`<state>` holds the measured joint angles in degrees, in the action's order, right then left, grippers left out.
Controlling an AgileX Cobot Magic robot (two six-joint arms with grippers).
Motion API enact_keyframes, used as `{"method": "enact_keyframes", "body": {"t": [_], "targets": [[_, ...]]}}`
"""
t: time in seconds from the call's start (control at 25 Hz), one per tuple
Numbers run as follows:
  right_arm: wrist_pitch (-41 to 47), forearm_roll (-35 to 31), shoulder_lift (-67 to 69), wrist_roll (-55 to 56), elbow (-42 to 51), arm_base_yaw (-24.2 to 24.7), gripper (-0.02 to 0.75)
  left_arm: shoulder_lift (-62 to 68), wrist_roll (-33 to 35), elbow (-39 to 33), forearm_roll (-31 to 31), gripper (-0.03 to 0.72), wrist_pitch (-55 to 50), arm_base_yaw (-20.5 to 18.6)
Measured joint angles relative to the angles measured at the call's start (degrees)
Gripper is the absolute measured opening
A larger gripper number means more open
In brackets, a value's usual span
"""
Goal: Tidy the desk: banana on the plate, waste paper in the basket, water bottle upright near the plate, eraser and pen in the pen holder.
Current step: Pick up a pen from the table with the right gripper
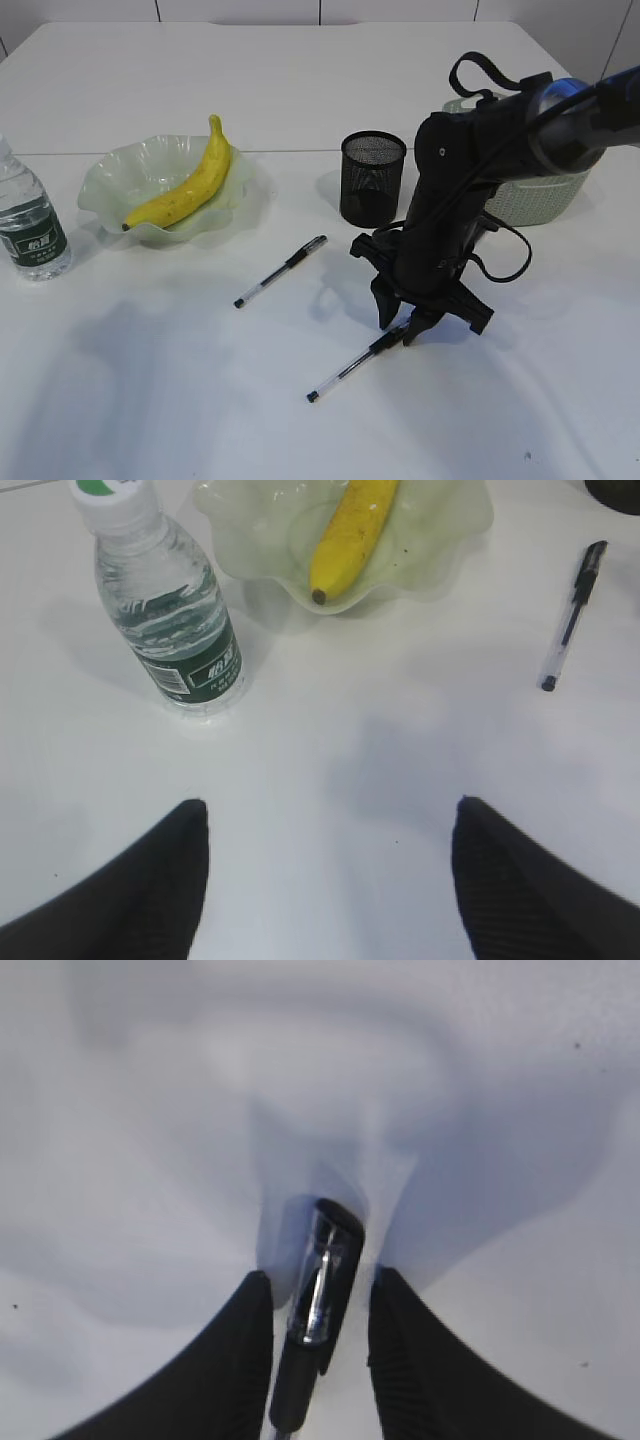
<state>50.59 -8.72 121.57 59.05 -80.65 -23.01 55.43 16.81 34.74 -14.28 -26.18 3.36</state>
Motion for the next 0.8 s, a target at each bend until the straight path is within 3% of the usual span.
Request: {"method": "enact_keyframes", "body": {"t": [0.52, 0.8], "targets": [[-1.5, 0.0, 0.0, 0.0, 0.0, 0.0, 0.117, 0.0, 0.0, 0.0, 0.0, 0.538, 0.0, 0.0], [-1.5, 0.0, 0.0, 0.0, 0.0, 0.0, 0.102, 0.0, 0.0, 0.0, 0.4, 0.538, 0.0, 0.0]]}}
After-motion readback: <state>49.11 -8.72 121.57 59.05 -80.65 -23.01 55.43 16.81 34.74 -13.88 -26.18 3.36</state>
